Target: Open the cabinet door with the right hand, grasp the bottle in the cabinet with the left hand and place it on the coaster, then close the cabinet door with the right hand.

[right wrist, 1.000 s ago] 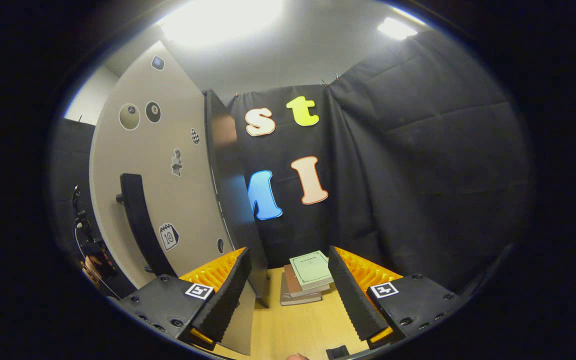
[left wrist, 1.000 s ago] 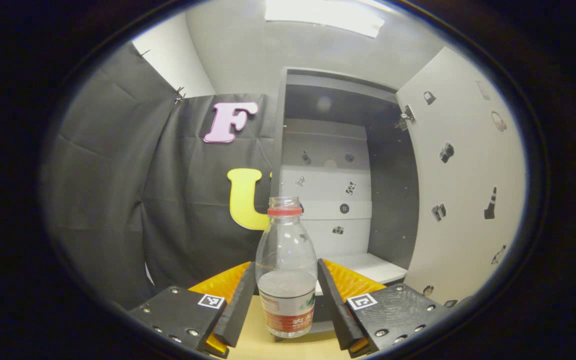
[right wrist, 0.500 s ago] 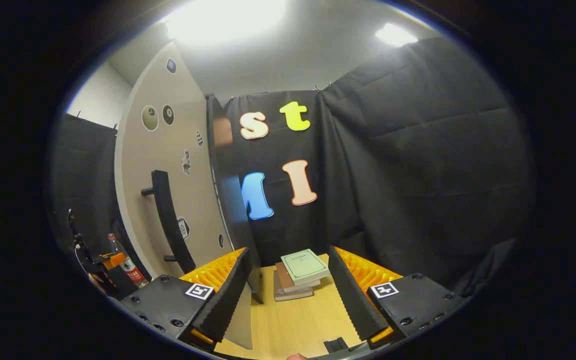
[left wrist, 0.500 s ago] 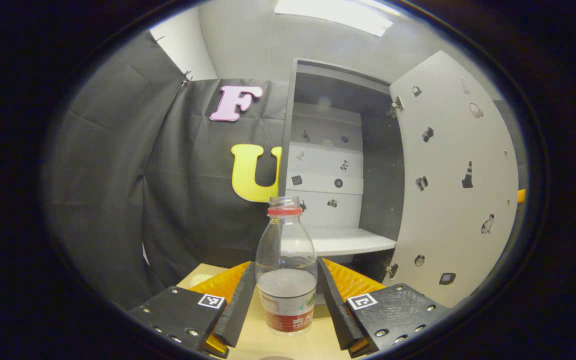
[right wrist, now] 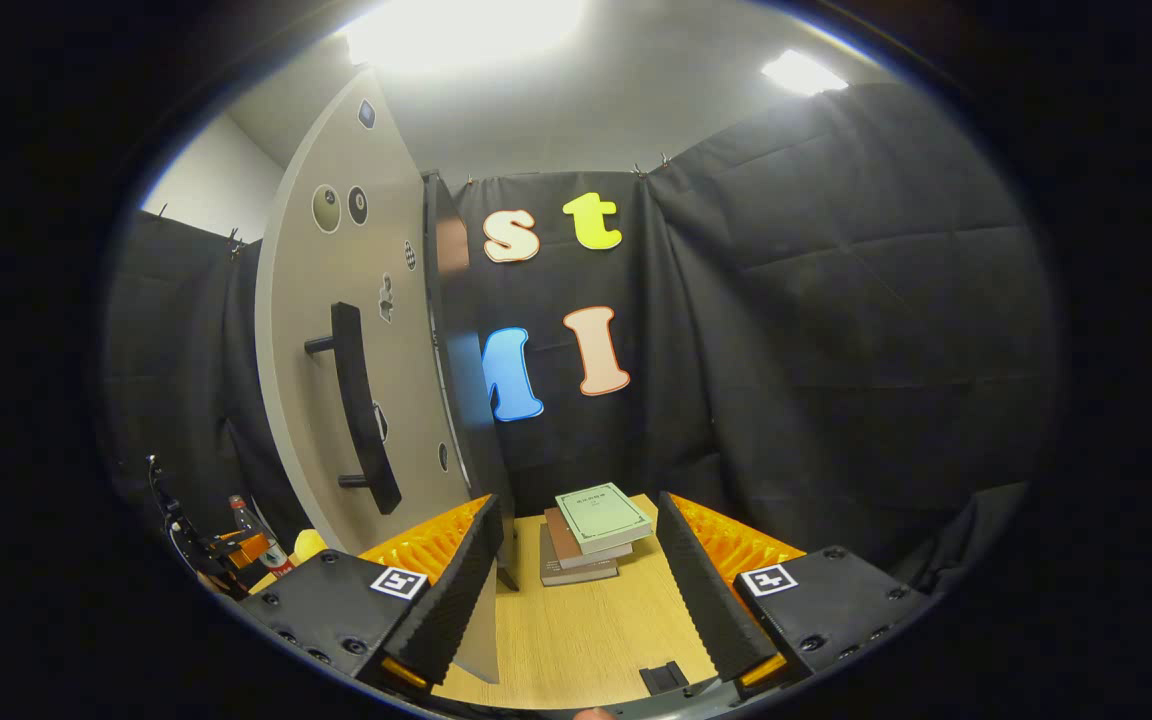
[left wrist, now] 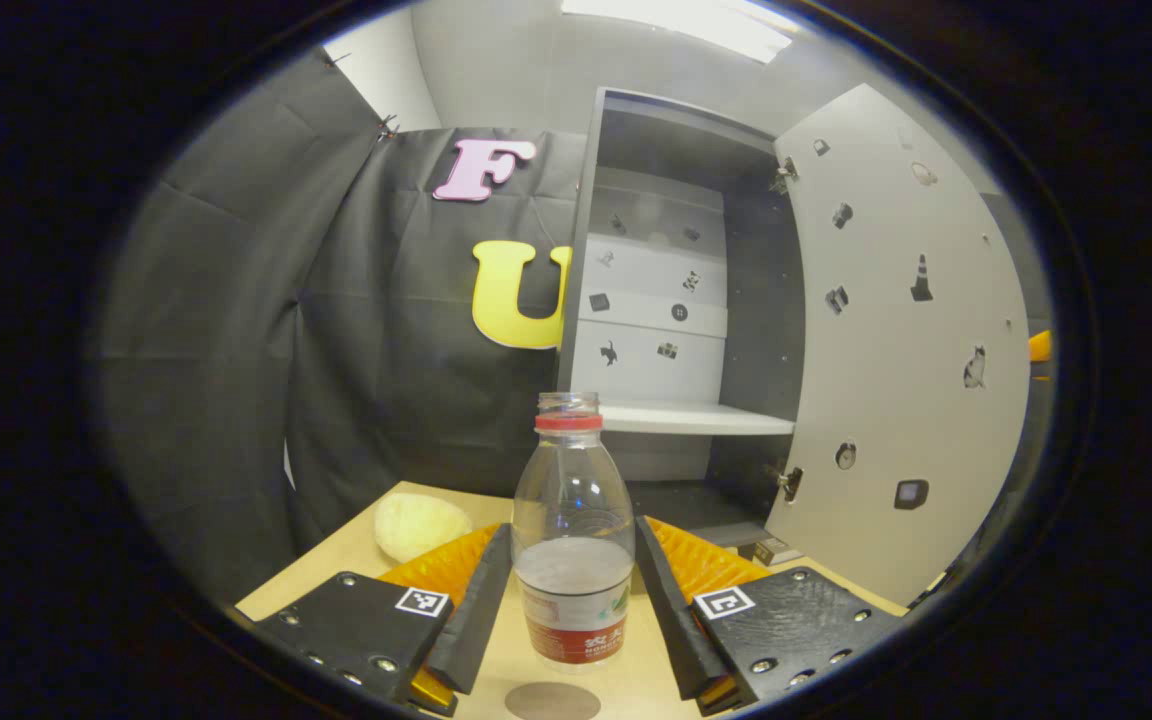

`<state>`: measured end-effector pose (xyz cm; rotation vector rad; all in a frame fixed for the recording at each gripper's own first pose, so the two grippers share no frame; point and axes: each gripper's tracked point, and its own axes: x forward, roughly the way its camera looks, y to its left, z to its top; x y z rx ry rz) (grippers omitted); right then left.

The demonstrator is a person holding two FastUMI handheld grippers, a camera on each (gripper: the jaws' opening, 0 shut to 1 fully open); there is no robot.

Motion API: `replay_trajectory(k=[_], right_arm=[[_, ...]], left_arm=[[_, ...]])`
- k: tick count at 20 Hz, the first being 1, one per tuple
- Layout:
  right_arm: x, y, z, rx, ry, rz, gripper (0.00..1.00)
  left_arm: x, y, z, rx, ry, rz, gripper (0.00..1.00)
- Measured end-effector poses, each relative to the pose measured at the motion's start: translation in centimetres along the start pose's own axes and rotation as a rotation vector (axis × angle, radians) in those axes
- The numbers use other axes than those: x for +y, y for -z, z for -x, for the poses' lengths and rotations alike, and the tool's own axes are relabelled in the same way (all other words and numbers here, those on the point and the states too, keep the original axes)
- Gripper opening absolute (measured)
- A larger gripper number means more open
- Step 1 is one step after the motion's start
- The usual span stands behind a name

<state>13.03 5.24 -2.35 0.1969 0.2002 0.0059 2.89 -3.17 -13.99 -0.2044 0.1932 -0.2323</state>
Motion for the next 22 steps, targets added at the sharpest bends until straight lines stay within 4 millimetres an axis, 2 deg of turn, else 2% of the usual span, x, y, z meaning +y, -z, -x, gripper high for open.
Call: replay_trajectory(k=[6, 7, 9, 11, 12, 13, 14, 15, 17, 19, 21, 22], right_arm=[[0.3, 1.4, 0.4, 0.034, -0.001, 0.011, 0.98], [0.4, 1.7, 0.4, 0.042, 0.001, 0.020, 0.98], [0.4, 2.2, 0.5, 0.055, 0.004, 0.029, 0.98], [0.4, 2.7, 0.5, 0.069, 0.005, 0.026, 0.98], [0.4, 2.9, 0.5, 0.077, 0.005, 0.023, 0.98], [0.5, 3.1, 0.4, 0.084, 0.003, 0.022, 0.98], [0.5, 3.2, 0.4, 0.087, 0.003, 0.025, 0.98], [0.5, 3.3, 0.2, 0.091, 0.004, 0.030, 0.98], [0.7, 3.5, 0.1, 0.097, 0.001, 0.039, 0.98], [0.9, 3.7, -0.2, 0.105, -0.005, 0.045, 0.98], [1.2, 3.8, -0.5, 0.110, -0.011, 0.051, 0.98], [1.2, 3.8, -0.5, 0.112, -0.014, 0.053, 0.98]], left_arm=[[0.2, 5.5, 0.6, 0.050, 0.001, -0.009, 0.73], [0.2, 6.5, 0.7, 0.061, -0.004, -0.007, 0.71], [0.7, 8.4, 0.6, 0.084, -0.019, -0.004, 0.73], [0.9, 9.7, 0.5, 0.092, -0.030, -0.006, 0.71], [1.1, 10.2, 0.5, 0.089, -0.035, -0.007, 0.74], [1.1, 10.7, 0.4, 0.087, -0.036, -0.009, 0.71], [1.1, 11.1, 0.3, 0.085, -0.037, -0.010, 0.74], [1.2, 11.6, 0.2, 0.086, -0.041, -0.016, 0.71], [1.3, 12.8, 0.1, 0.098, -0.049, -0.025, 0.74], [1.1, 13.7, 0.1, 0.104, -0.054, -0.035, 0.71], [0.9, 14.4, 0.2, 0.110, -0.054, -0.041, 0.74], [0.9, 14.7, 0.3, 0.115, -0.056, -0.040, 0.71]])
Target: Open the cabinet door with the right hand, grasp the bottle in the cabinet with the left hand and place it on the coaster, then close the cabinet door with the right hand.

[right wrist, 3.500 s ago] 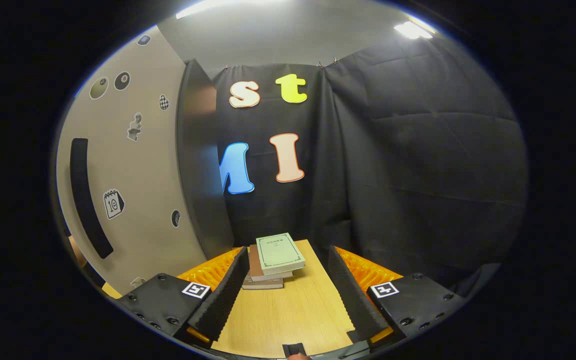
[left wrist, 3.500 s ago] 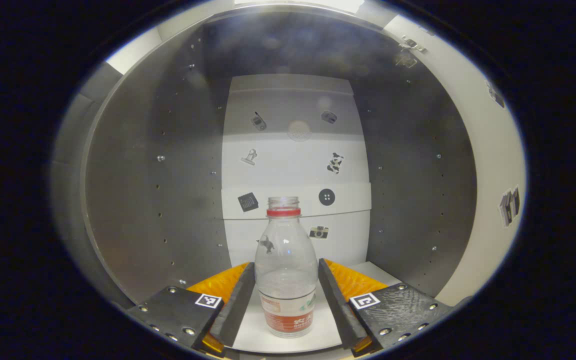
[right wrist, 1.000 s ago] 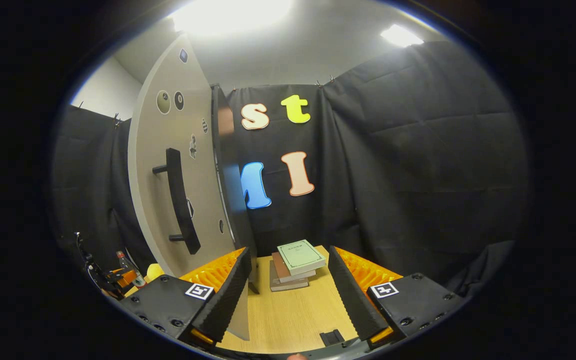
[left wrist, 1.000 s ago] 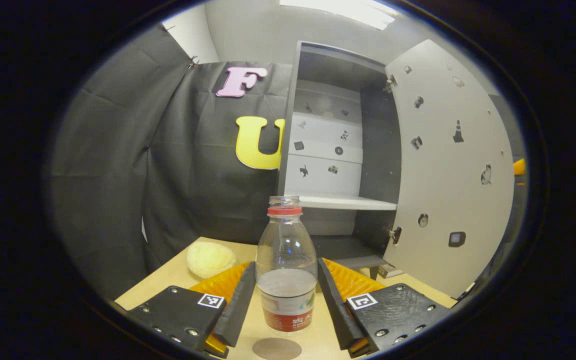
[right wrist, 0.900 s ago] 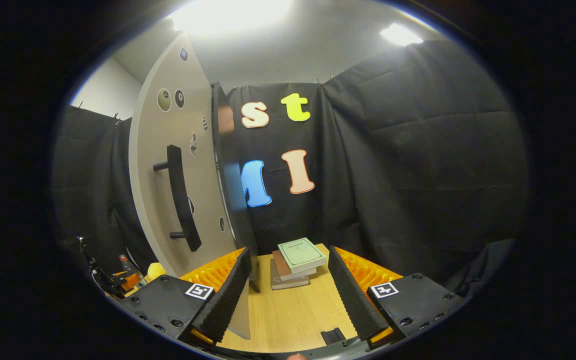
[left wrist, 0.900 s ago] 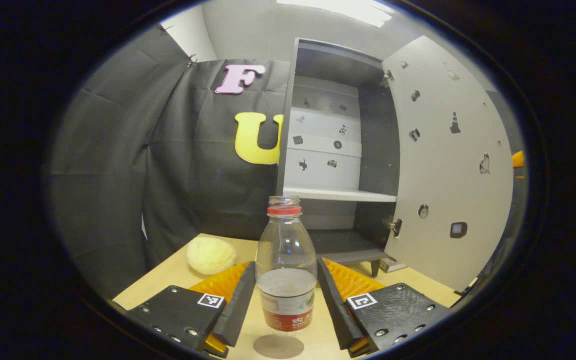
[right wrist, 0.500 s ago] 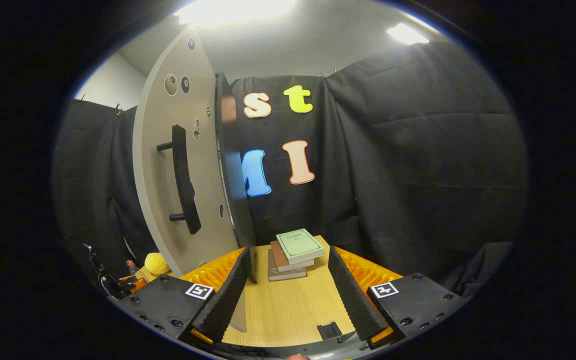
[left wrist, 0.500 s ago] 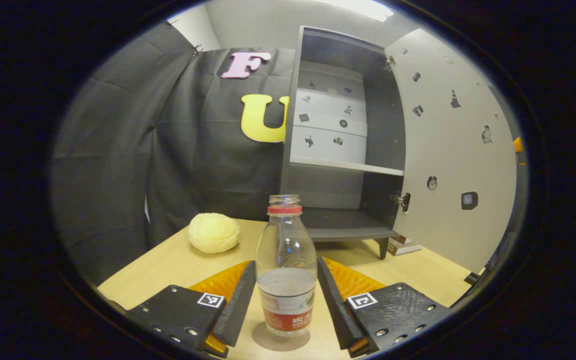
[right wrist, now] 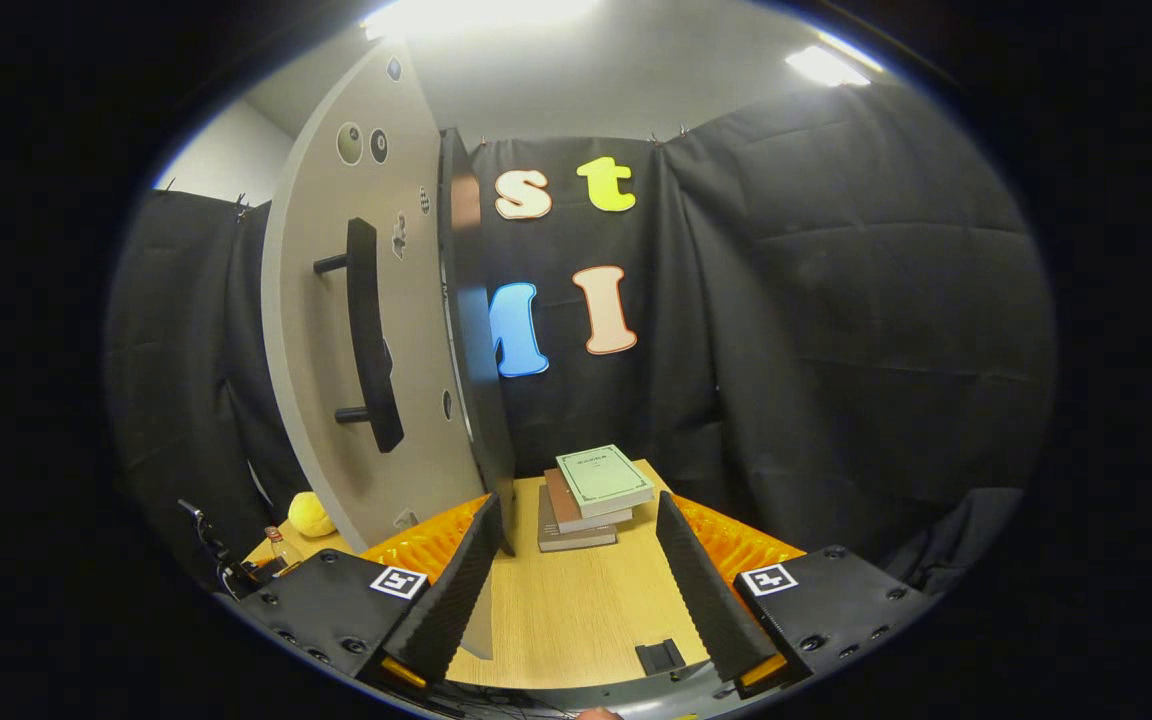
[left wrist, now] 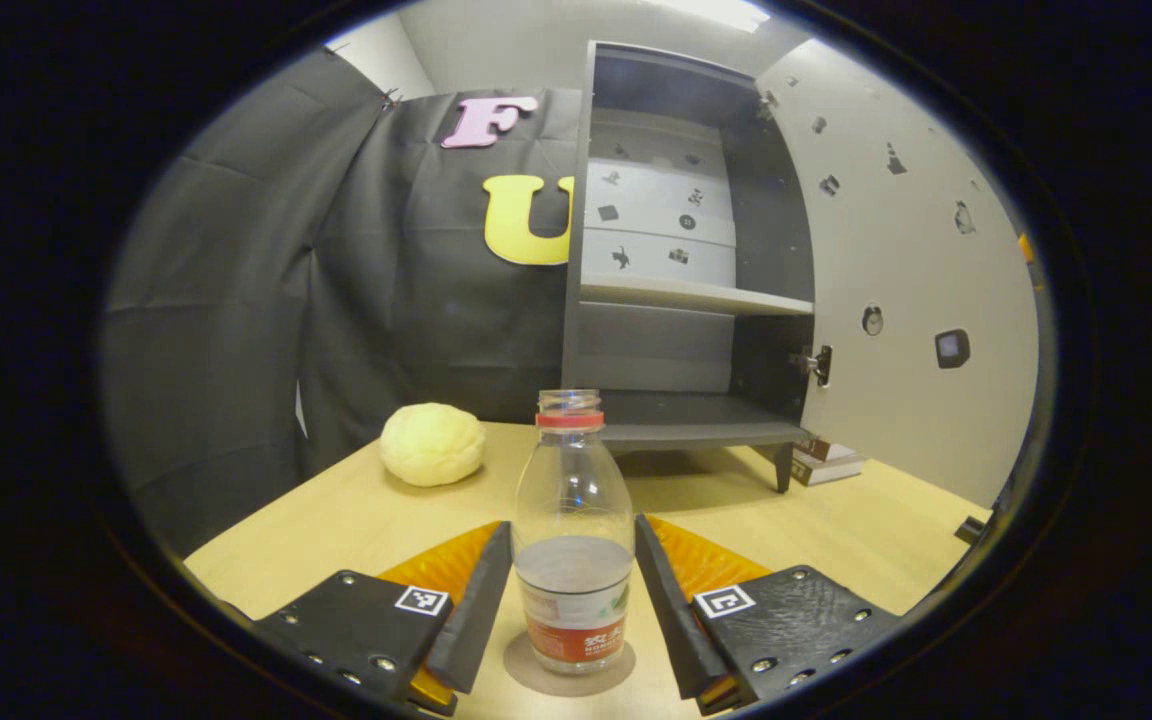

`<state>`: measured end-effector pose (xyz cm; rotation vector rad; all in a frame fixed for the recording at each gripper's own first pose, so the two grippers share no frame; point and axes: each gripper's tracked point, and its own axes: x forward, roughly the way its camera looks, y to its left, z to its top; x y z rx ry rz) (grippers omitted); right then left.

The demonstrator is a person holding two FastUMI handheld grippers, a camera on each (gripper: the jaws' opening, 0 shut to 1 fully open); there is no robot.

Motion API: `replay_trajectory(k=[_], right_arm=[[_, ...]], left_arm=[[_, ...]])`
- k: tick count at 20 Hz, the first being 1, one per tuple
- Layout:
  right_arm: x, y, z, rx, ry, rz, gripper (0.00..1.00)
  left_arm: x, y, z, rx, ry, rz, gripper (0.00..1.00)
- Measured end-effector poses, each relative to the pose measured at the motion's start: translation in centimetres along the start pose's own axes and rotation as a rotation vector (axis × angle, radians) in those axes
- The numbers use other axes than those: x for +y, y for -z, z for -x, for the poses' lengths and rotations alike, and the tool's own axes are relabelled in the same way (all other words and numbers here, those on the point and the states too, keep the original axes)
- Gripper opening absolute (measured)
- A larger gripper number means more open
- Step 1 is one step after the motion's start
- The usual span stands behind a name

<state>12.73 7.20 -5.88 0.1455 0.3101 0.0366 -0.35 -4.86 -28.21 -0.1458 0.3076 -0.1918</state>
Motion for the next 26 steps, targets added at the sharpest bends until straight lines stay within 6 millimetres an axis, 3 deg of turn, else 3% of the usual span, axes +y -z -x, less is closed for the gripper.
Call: replay_trajectory(k=[7, 10, 13, 21, 26], right_arm=[[0.2, 0.1, -0.5, 0.004, -0.015, -0.002, 0.98], [0.2, 0.0, -0.4, 0.000, -0.019, -0.008, 0.98], [0.2, 0.1, -0.2, -0.005, -0.023, -0.017, 0.98], [0.7, -0.5, 1.1, -0.029, -0.027, -0.032, 0.98], [1.7, -2.3, 2.1, -0.065, -0.044, -0.033, 0.98]], left_arm=[[0.1, 0.4, 1.0, 0.007, -0.036, 0.006, 0.72], [0.1, 0.6, 1.5, 0.028, -0.053, -0.004, 0.80], [0.3, 0.9, 2.2, 0.048, -0.071, -0.014, 0.77], [-0.5, -1.7, 4.4, 0.015, -0.049, -0.042, 0.77], [-0.5, -4.5, 5.9, -0.017, -0.046, -0.043, 0.74]])
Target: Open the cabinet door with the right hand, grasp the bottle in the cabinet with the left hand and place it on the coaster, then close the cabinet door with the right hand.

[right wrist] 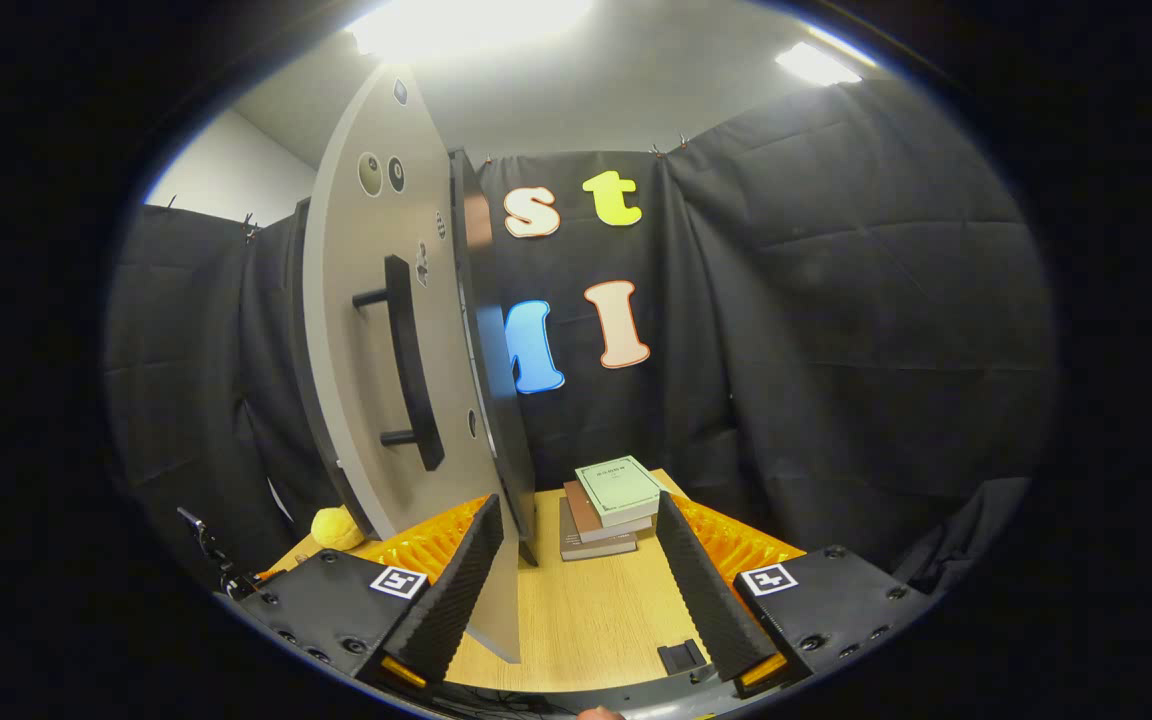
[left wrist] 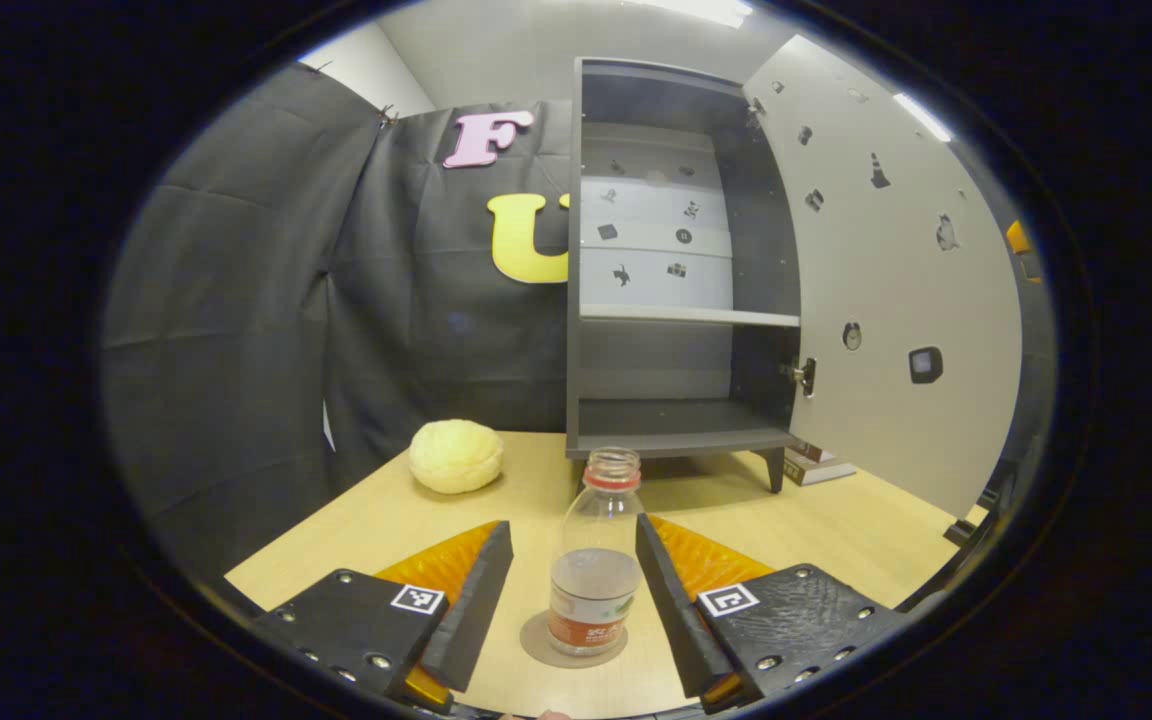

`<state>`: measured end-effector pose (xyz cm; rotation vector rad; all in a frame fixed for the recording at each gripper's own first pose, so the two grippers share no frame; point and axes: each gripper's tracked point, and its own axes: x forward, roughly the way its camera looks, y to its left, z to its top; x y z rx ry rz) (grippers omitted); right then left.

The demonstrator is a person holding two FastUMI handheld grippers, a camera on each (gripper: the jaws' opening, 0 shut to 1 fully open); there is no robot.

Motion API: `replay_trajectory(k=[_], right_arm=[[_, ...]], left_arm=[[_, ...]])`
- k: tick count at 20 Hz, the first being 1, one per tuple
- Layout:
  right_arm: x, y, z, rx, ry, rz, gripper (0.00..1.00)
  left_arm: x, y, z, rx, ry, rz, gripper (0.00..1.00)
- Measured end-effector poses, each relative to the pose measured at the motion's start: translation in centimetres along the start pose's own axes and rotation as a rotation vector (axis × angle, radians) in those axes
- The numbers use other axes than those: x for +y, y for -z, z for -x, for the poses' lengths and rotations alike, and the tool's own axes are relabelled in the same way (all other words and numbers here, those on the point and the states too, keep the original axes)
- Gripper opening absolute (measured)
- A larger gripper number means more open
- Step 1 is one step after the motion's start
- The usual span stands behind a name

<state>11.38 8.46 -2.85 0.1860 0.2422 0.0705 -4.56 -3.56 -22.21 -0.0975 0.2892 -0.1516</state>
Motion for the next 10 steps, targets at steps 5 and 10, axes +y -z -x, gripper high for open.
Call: replay_trajectory(k=[5, 10], right_arm=[[-0.3, -3.5, -0.6, -0.051, -0.028, 0.022, 0.98], [-0.9, -6.0, -2.8, -0.078, -0.085, 0.008, 0.98]], left_arm=[[1.0, -3.2, 2.5, -0.008, -0.056, 0.013, 0.77], [0.6, -9.3, 4.9, -0.070, -0.132, -0.022, 0.74]])
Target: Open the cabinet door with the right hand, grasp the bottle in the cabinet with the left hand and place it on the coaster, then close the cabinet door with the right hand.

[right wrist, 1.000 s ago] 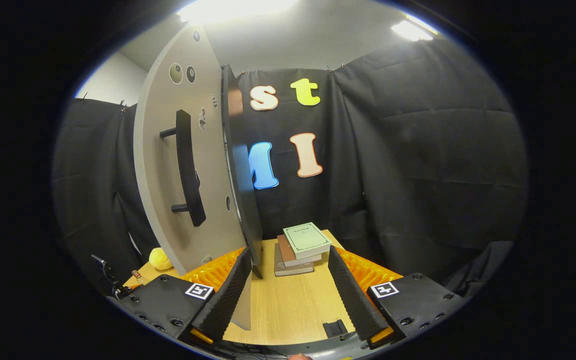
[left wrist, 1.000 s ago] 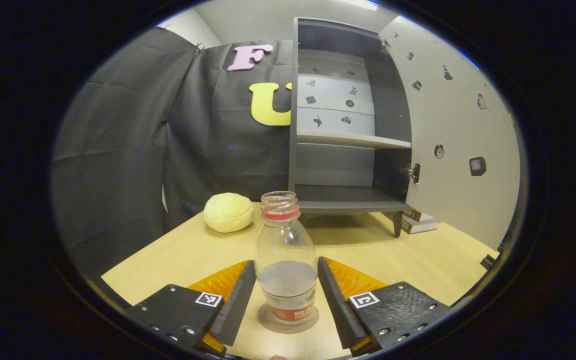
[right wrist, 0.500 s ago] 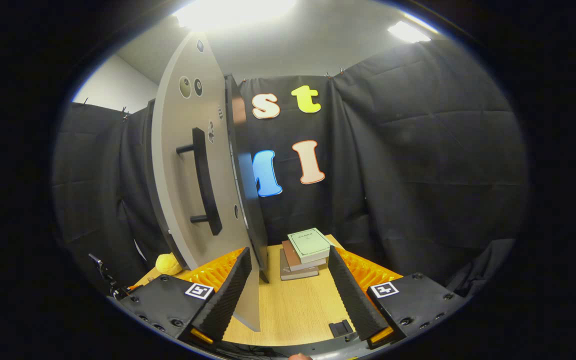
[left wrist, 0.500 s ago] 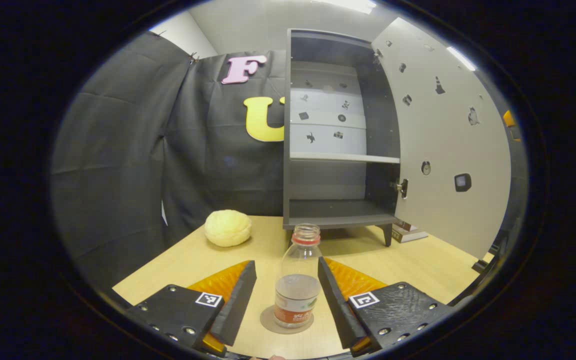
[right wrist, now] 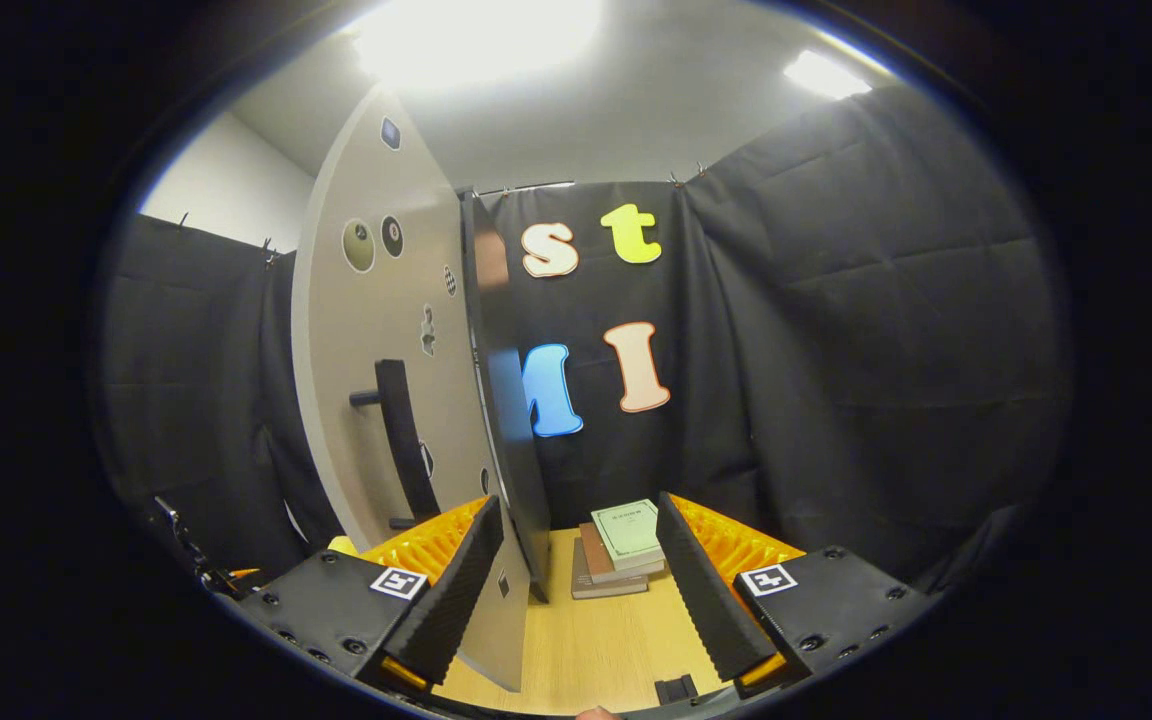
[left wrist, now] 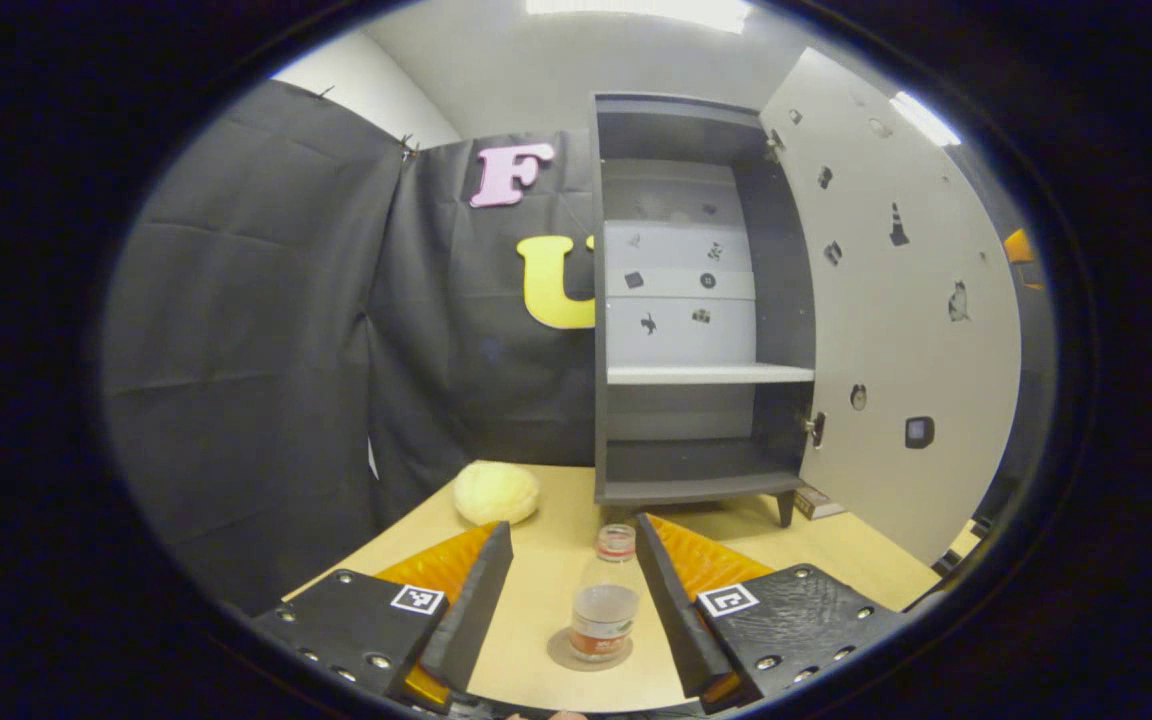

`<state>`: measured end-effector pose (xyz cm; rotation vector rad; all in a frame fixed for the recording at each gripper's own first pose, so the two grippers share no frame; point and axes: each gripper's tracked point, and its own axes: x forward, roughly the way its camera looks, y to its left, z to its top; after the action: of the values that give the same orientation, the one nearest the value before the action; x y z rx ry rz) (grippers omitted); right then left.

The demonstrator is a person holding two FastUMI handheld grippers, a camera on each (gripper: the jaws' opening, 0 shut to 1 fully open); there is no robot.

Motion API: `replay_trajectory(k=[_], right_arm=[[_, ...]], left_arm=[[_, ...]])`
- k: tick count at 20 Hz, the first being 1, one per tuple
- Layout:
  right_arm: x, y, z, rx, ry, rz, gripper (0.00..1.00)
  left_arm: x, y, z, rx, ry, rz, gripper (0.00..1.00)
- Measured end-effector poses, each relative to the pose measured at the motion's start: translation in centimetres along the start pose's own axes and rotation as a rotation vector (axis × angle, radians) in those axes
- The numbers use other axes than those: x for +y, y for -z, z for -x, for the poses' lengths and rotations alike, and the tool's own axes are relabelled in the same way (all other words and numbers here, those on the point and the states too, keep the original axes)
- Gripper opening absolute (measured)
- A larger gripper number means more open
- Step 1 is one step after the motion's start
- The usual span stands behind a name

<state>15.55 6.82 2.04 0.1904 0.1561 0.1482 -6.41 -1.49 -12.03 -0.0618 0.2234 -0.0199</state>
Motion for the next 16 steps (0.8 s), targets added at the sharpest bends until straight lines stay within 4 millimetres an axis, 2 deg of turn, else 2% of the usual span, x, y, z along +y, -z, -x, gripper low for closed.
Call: replay_trajectory(k=[3, 4, 9, 13, 15, 16], right_arm=[[-0.7, -0.4, -1.4, 0.003, -0.011, 0.025, 0.98], [-0.4, -0.4, -2.0, 0.006, -0.027, 0.026, 0.98], [0.7, 0.5, -5.1, 0.048, -0.088, 0.092, 0.98], [2.8, 1.1, -5.9, 0.069, -0.152, 0.122, 0.98], [3.8, 1.3, -6.0, 0.070, -0.164, 0.131, 0.98], [3.7, 1.0, -5.6, 0.064, -0.157, 0.146, 0.97]], left_arm=[[-0.7, -3.5, 1.1, -0.042, -0.040, 0.002, 0.76], [-1.0, -4.5, 1.2, -0.044, -0.057, -0.003, 0.74], [-1.9, -8.7, 3.3, -0.094, -0.129, -0.052, 0.76], [-2.2, -9.1, 4.4, -0.097, -0.156, -0.016, 0.74], [-1.4, -9.1, 4.7, -0.095, -0.169, -0.013, 0.74], [-1.0, -9.0, 4.5, -0.095, -0.172, -0.013, 0.74]])
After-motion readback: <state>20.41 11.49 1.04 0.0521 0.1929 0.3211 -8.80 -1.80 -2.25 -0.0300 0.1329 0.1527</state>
